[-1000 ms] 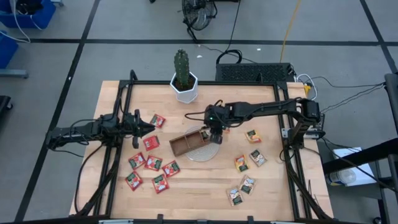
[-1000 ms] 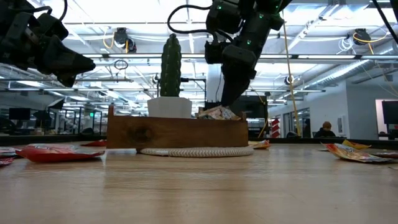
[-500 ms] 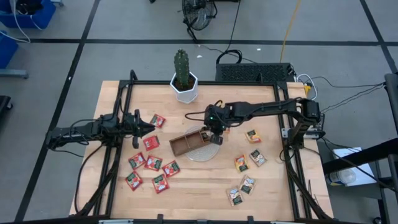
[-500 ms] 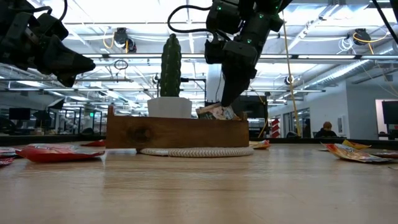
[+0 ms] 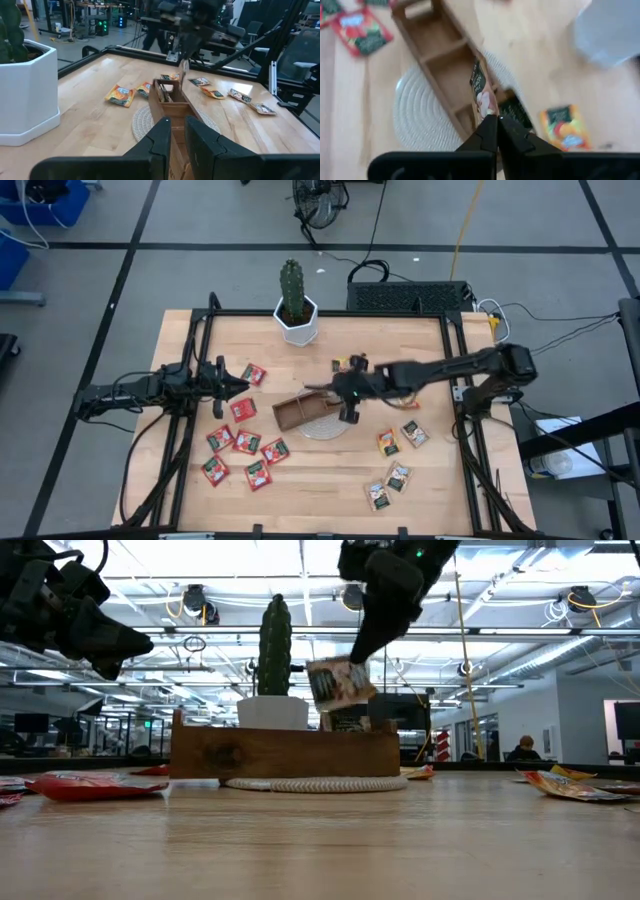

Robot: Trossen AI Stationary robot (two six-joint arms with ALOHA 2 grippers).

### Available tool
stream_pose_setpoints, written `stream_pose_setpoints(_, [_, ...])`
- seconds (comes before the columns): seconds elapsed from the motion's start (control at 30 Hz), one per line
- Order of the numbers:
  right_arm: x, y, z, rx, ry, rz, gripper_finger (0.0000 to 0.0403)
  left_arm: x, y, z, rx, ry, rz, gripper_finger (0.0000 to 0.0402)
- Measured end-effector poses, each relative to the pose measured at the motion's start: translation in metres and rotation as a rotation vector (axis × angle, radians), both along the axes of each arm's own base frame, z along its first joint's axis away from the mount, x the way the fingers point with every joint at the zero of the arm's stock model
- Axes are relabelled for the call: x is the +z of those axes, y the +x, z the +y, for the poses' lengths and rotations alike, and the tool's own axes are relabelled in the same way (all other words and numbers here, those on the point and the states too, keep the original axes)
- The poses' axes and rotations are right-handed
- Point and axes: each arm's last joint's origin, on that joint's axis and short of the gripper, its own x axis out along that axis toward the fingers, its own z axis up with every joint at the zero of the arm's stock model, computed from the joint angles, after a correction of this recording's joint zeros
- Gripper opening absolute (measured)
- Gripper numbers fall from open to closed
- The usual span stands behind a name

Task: Pick & Place Tea
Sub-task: Put the brown tea bag into the right section of the wooden organizer

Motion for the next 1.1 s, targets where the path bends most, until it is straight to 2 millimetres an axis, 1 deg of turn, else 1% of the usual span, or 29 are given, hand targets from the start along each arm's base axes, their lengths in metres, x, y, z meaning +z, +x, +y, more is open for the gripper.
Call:
stream_pose_setpoints(0.03, [-0.003,-0.002,0.006,-0.009,-0.029,-0.047,0.0000,0.000,0.000,0.000,0.000,0.000,0.000,0.0058])
stream_pose_setpoints(0.1, [-0.017,-0.008,0.018,-0.030,-0.063,-0.150,0.0000,0.000,0.000,0.000,0.000,0.000,-0.001,0.0058])
stream_pose_setpoints(0.17, [-0.034,-0.016,0.028,-0.069,-0.073,-0.288,0.0000,0.000,0.000,0.000,0.000,0.000,0.000,0.0058])
stream_pose_setpoints(0.23, [-0.056,-0.027,0.034,-0.124,-0.082,-0.415,0.0000,0.000,0.000,0.000,0.000,0.000,0.000,0.0058])
stream_pose_setpoints(0.3, [-0.075,-0.042,0.036,-0.184,-0.101,-0.521,0.0000,0.000,0.000,0.000,-0.001,0.000,0.000,0.0058])
stream_pose_setpoints(0.33, [-0.082,-0.049,0.037,-0.214,-0.107,-0.572,0.0000,0.000,0.000,0.000,-0.001,0.000,0.000,0.0058])
stream_pose_setpoints(0.4, [-0.089,-0.061,0.036,-0.256,-0.099,-0.664,0.0000,0.000,0.000,0.000,-0.001,0.000,0.000,0.0058])
stream_pose_setpoints(0.5, [-0.098,-0.074,0.033,-0.281,-0.087,-0.713,0.0000,0.000,0.000,0.000,-0.001,0.000,-0.001,0.0058])
stream_pose_setpoints(0.63, [-0.107,-0.074,0.032,-0.276,-0.055,-0.696,0.0000,0.000,0.000,0.000,-0.001,0.000,-0.001,0.0058])
stream_pose_setpoints(0.8, [-0.122,-0.066,0.034,-0.267,-0.037,-0.707,0.0000,0.000,0.000,0.000,-0.001,0.000,0.000,0.0058])
stream_pose_setpoints(0.93, [-0.136,-0.061,0.034,-0.309,-0.071,-0.725,0.0000,0.000,0.000,0.000,-0.001,0.000,0.000,0.0058])
stream_pose_setpoints(1.1, [-0.148,-0.058,0.034,-0.315,-0.066,-0.728,0.0000,0.000,0.000,0.000,-0.001,0.000,0.000,0.0058])
